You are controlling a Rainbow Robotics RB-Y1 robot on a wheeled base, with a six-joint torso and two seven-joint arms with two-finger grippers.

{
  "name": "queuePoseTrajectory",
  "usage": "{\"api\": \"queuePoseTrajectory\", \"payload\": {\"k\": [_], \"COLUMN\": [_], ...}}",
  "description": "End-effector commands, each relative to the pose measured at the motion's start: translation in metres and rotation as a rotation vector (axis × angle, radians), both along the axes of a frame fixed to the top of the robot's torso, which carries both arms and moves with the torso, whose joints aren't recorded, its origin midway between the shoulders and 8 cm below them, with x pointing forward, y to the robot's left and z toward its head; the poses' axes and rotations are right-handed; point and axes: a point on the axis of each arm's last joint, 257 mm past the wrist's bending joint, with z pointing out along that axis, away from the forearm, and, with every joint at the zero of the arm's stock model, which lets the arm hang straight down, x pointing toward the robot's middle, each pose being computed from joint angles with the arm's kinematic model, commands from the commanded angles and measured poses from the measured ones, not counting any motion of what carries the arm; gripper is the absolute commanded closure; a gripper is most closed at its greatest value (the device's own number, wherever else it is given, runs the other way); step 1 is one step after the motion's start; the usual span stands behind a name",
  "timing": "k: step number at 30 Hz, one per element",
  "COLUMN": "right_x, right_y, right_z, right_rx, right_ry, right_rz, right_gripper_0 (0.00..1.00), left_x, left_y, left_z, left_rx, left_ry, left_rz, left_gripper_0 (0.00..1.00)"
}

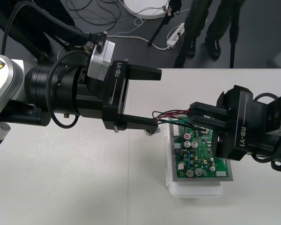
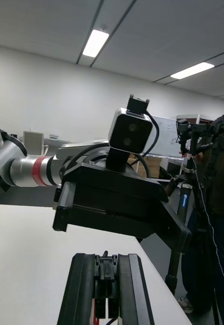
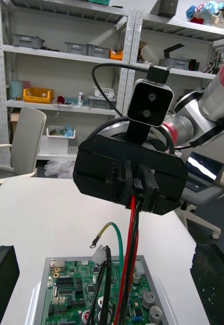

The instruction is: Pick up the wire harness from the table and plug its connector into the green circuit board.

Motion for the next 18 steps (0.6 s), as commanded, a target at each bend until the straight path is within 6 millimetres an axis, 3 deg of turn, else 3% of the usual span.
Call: {"api": "queuePoseTrajectory", "payload": {"k": [1, 18], "right_x": [-0.010, -0.009], "right_y": [0.019, 0.031], "right_z": [0.016, 0.027], "right_rx": [0.026, 0.049], "right_ry": [-0.068, -0.051], "right_rz": [0.031, 0.056], "right_gripper_0": [1.00, 1.00], "left_x": [0.000, -0.004], "left_y": [-0.008, -0.014], "left_z": [0.015, 0.010], "left_rx": [-0.028, -0.027], "left_ry": [-0.108, -0.093], "left_rz": [-0.004, -0.016], "left_gripper_0": [0.00, 0.00]}}
